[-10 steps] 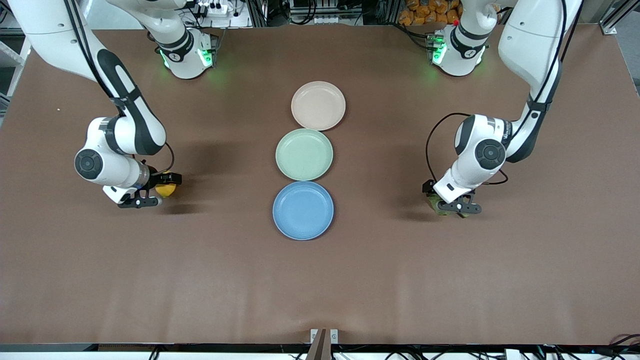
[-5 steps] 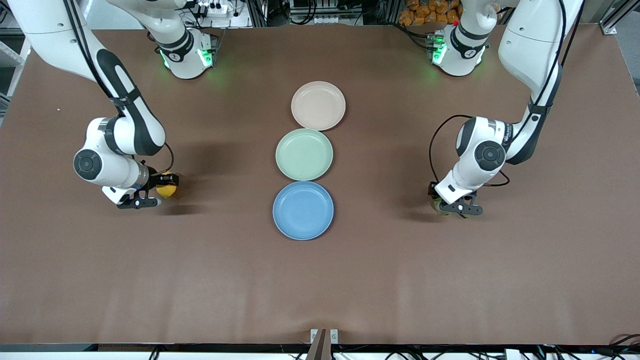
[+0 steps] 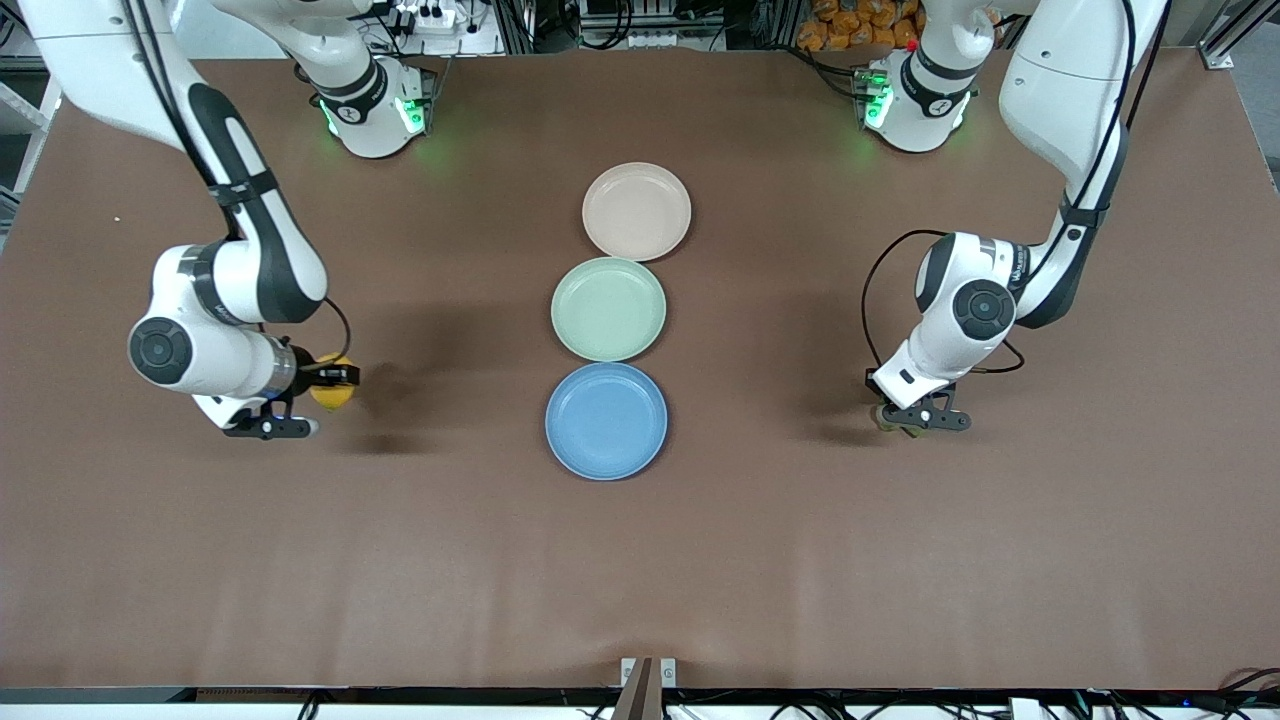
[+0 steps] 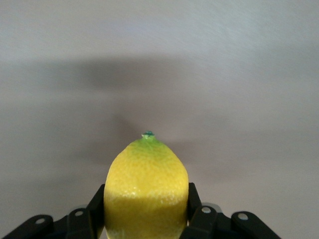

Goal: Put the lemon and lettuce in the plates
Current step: 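Carry the lemon to the blue plate while the left gripper carries lettuce, then release the lemon on the blue plate while the left gripper drops lettuce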

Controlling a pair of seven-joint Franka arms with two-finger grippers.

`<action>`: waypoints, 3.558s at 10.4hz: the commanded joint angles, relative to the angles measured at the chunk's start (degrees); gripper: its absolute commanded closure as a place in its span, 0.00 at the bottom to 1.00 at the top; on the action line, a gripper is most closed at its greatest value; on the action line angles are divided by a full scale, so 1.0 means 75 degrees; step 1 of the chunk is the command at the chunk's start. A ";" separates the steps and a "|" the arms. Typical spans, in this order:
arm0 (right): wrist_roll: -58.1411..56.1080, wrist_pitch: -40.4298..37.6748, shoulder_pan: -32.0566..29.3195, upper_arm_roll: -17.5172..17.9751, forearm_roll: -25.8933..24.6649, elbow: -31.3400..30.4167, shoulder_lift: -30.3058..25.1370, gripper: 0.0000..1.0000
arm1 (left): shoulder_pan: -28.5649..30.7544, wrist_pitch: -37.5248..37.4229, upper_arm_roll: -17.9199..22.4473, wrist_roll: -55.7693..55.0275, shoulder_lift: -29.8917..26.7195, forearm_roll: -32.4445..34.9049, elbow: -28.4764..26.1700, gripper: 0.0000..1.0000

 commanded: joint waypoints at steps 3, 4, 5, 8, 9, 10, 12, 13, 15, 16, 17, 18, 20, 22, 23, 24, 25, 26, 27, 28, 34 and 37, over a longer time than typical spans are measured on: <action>0.0949 -0.0675 0.0814 0.0000 0.0850 0.1504 0.0496 0.67 | -0.0030 -0.1224 -0.0362 -0.0906 -0.0938 0.0108 0.0106 1.00; 0.1370 -0.0698 0.1083 0.0012 0.0862 0.1856 0.0707 0.67 | -0.0030 -0.1703 -0.0597 -0.1409 -0.1208 0.0108 0.0246 1.00; 0.1908 -0.0791 0.1364 0.0012 0.0873 0.2231 0.0964 0.67 | -0.0018 -0.2369 -0.0890 -0.1936 -0.1408 0.0108 0.0514 1.00; 0.2744 -0.0792 0.2080 0.0012 0.1609 0.3274 0.1644 0.67 | -0.0310 -0.3137 -0.1769 -0.4090 -0.1889 0.0108 0.0681 1.00; 0.3117 -0.0792 0.2291 0.0012 0.1762 0.3684 0.1855 0.66 | -0.0346 -0.3231 -0.2131 -0.4747 -0.1902 0.0108 0.0681 1.00; 0.3492 -0.0711 0.2571 0.0012 0.1776 0.4059 0.2124 0.65 | -0.0497 -0.3232 -0.2413 -0.5450 -0.1913 0.0108 0.0623 1.00; 0.3833 -0.0606 0.3018 0.0000 0.1776 0.4588 0.2663 0.66 | -0.0651 -0.3220 -0.3139 -0.6892 -0.1844 0.0108 0.0645 1.00; 0.3998 -0.0303 0.3124 0.0012 0.1776 0.4718 0.2863 0.66 | -0.0698 -0.3174 -0.3456 -0.7397 -0.1808 0.0119 0.0657 1.00; 0.4058 0.0132 0.3405 0.0023 0.1799 0.4801 0.3168 0.65 | -0.1118 -0.2987 -0.3902 -0.8661 -0.1575 0.0457 0.0692 1.00; 0.4197 0.0157 0.3569 0.0012 0.1788 0.4813 0.3251 0.65 | -0.1306 -0.2893 -0.4113 -0.9399 -0.1376 0.0877 0.0704 1.00; 0.4350 0.0157 0.3663 0.0012 0.1787 0.4825 0.3333 0.62 | -0.1621 -0.2857 -0.4254 -1.0021 -0.1108 0.1391 0.0704 1.00; 0.4630 0.0180 0.3757 0.0012 0.1787 0.4825 0.3415 0.50 | -0.1983 -0.2857 -0.4279 -1.0712 -0.0850 0.1942 0.0704 1.00; 0.4749 0.0566 0.3851 0.0012 0.1799 0.4825 0.3521 0.13 | -0.2279 -0.2857 -0.4488 -1.1478 -0.0392 0.2450 0.0867 1.00; 0.4844 0.0590 0.3875 0.0023 0.1811 0.4825 0.3592 0.00 | -0.2759 -0.2857 -0.4525 -1.2215 0.0170 0.2440 0.1416 1.00; 0.4820 0.0590 0.3863 0.0012 0.1997 0.4836 0.3580 0.00 | -0.2911 -0.2857 -0.4525 -1.2439 0.0370 0.2440 0.1605 1.00; 0.4785 0.0532 0.3805 0.0000 0.2056 0.4848 0.3545 0.00 | -0.3041 -0.2857 -0.4525 -1.2569 0.0534 0.2440 0.1653 1.00; 0.4762 0.0404 0.3747 0.0000 0.2069 0.4860 0.3406 0.00 | -0.3169 -0.2857 -0.4525 -1.2640 0.0687 0.2440 0.1723 1.00; 0.4750 -0.0015 0.3572 0.0012 0.2092 0.4941 0.3277 0.00 | -0.3217 -0.2857 -0.4525 -1.2768 0.0723 0.2463 0.1724 0.88; 0.4541 -0.0785 0.3373 -0.0023 0.2081 0.5116 0.3090 0.00 | -0.3218 -0.2868 -0.4537 -1.2793 0.0723 0.2451 0.1712 0.04; 0.4109 -0.1407 0.3267 -0.0081 0.2069 0.5164 0.2856 0.00 | -0.3206 -0.2880 -0.4641 -1.2805 0.0712 0.2440 0.1735 0.00; 0.0643 -0.3371 0.2518 -0.1861 0.2139 0.4301 0.1088 0.00 | -0.2131 -0.4812 -0.4549 -1.1326 -0.0130 0.2312 0.3527 0.00; -0.0137 -0.3417 0.1558 -0.1898 0.1663 0.3513 -0.0038 0.00 | -0.0691 -0.4860 -0.4514 -0.8595 -0.1020 0.1365 0.3493 0.00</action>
